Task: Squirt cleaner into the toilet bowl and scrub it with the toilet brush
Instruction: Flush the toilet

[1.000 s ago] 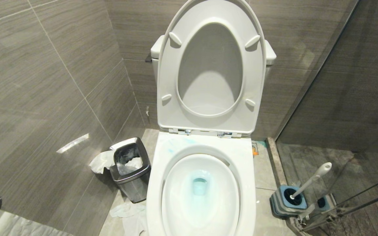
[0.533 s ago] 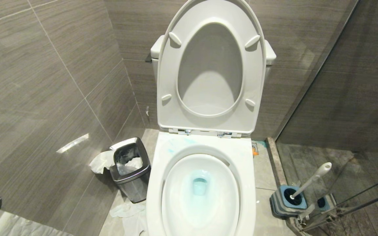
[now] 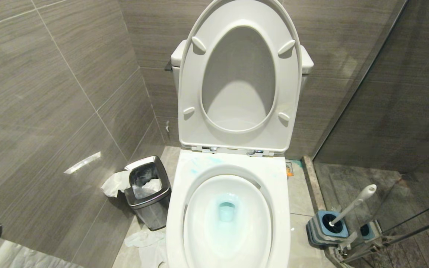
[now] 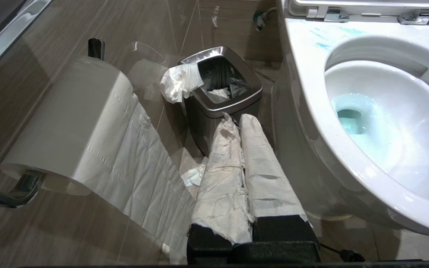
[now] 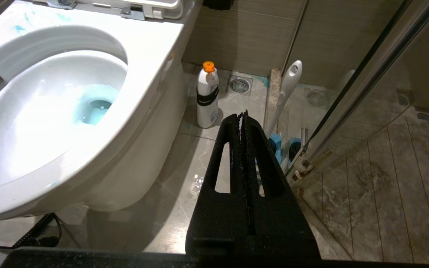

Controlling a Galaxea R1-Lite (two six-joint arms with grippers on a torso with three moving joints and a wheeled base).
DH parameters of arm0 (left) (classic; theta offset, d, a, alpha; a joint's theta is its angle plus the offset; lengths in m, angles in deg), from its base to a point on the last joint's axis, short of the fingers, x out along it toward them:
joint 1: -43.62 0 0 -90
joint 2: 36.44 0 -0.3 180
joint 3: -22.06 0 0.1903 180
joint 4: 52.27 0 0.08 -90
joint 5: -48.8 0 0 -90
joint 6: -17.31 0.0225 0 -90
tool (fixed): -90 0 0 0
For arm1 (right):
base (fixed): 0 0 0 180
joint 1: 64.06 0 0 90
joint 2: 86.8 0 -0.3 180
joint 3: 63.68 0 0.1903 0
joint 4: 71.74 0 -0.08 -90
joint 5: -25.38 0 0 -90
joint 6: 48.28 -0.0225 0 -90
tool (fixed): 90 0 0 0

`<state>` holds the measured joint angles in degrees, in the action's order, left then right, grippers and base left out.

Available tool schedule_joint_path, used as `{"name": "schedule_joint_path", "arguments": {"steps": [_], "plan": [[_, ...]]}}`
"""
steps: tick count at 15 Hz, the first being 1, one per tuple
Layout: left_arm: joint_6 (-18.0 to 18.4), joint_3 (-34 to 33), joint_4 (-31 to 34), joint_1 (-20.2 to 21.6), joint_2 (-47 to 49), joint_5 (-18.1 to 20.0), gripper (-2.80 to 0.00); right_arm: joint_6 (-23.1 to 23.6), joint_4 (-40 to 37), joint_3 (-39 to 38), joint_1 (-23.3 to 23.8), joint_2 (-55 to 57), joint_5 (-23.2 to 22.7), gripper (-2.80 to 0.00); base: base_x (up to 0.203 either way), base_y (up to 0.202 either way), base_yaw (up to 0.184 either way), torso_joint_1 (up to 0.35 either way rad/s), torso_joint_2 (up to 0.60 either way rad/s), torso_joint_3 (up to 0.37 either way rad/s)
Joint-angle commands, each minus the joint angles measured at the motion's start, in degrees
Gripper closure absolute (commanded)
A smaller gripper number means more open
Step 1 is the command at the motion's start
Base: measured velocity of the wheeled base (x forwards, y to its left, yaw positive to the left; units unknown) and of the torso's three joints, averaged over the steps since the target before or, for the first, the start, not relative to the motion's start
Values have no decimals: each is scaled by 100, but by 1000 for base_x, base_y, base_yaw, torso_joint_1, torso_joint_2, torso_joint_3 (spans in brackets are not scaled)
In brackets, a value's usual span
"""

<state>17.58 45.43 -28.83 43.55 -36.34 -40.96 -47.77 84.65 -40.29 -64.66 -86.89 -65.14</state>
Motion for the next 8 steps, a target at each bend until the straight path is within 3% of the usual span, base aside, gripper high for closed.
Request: {"name": "schedule_joint_path", "arguments": {"steps": [1,8], "plan": [[0,0,1,-1,-1,2,0,1,-2,-2,-2,10,-9,0,0,0,0,0,0,0],[21,0,1,-1,-1,2,0,1,-2,-2,-2,10,-2,0,0,0,0,0,0,0]]}}
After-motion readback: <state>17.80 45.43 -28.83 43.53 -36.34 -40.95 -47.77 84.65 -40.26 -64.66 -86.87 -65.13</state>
